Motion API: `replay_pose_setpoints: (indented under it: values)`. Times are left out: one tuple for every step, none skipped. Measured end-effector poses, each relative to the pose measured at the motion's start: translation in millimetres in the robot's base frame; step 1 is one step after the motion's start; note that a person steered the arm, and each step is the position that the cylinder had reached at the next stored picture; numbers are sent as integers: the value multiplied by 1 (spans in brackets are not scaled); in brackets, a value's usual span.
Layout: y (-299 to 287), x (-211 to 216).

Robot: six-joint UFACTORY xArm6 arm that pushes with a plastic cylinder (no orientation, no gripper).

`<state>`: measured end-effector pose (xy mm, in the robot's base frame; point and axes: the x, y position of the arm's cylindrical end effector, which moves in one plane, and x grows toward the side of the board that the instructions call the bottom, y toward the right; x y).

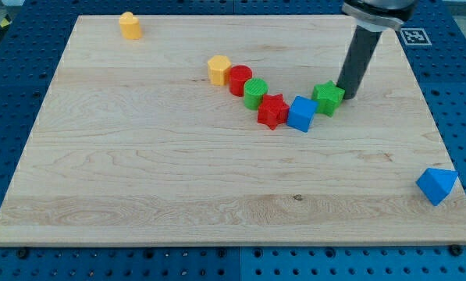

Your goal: Push the blue triangle slightly upwards

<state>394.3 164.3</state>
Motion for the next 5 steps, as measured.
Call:
replay_pose_setpoints:
  values:
    - [-20,0]
    - [-21,-13]
    - [33,-26]
    - [115,-19]
    - [180,24]
